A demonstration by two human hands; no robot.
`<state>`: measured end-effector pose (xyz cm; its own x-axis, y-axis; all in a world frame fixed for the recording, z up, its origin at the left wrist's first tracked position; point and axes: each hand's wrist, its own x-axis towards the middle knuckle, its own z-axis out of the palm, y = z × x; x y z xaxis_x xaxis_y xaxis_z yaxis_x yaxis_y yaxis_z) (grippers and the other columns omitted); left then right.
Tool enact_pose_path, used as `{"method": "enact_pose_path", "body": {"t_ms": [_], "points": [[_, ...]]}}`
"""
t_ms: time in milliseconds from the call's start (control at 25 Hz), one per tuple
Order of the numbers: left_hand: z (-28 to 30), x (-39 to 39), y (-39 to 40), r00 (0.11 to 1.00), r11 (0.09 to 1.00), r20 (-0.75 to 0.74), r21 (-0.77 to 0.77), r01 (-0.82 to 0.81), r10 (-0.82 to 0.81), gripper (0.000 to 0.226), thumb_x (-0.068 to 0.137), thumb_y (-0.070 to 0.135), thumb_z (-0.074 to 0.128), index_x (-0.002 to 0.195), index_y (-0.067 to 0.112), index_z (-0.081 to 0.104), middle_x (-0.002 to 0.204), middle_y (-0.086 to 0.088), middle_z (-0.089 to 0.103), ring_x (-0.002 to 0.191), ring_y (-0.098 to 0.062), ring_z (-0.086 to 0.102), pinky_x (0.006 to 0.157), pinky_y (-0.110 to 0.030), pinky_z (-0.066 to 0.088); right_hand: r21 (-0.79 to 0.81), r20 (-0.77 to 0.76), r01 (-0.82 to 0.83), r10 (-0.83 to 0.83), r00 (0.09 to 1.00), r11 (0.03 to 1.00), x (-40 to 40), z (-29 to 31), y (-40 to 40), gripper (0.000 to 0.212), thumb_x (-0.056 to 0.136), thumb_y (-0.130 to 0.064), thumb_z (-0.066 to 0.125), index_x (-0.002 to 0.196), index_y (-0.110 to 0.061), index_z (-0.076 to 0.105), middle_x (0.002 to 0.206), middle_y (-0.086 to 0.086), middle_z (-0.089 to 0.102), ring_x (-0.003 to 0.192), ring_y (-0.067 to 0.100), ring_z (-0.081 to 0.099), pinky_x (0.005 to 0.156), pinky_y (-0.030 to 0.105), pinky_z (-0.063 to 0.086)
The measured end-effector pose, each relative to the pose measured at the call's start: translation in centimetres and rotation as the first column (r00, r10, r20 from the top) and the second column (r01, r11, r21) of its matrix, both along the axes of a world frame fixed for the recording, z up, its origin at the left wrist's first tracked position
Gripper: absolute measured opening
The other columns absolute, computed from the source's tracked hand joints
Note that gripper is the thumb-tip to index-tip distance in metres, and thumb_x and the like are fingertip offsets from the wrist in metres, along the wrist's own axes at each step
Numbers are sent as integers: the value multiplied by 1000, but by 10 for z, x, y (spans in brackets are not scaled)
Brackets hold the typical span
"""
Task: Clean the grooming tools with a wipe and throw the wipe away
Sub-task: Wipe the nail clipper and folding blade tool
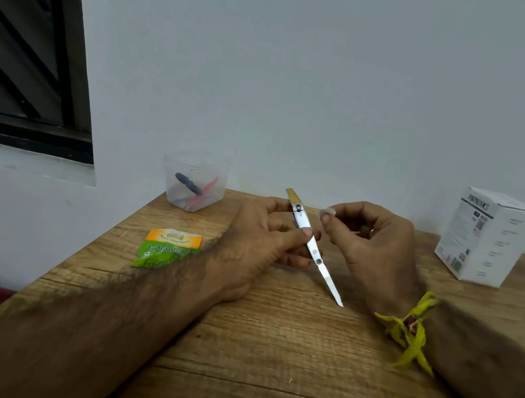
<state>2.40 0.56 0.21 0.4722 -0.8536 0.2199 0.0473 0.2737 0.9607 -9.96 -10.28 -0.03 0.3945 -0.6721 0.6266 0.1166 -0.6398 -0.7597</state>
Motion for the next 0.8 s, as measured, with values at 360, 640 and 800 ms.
{"method": "enact_pose_path", "body": {"t_ms": [360, 640, 800], "points": [[-3, -7, 0, 986, 997, 163, -68, -30, 41, 29, 91, 6, 72, 117, 6, 61, 77, -18, 74, 63, -23, 74, 56, -28, 60, -675, 27, 162, -196, 980, 720, -1, 0, 8, 7, 84, 1, 73, 89, -5, 73, 83, 3, 68, 75, 14, 61, 70, 30, 52], [-3, -4, 0, 992, 996, 118, -81, 45, -35, 45, 83, -7, 74, 122, 8, 60, 90, -16, 77, 81, -26, 77, 67, -32, 62, -818, -16, 126, -241, 970, 562, -2, -1, 3, 18, 92, -2, 58, 101, 1, 73, 93, 12, 65, 83, 29, 62, 73, 42, 52], [-4, -4, -1, 992, 996, 124, -84, -7, 17, 39, 82, -8, 74, 115, 7, 60, 84, -21, 74, 76, -31, 76, 64, -33, 62, -725, 78, 231, -256, 964, 649, -5, 1, 3, 17, 89, 5, 65, 103, 2, 74, 92, 11, 67, 85, 25, 64, 76, 36, 52]]}}
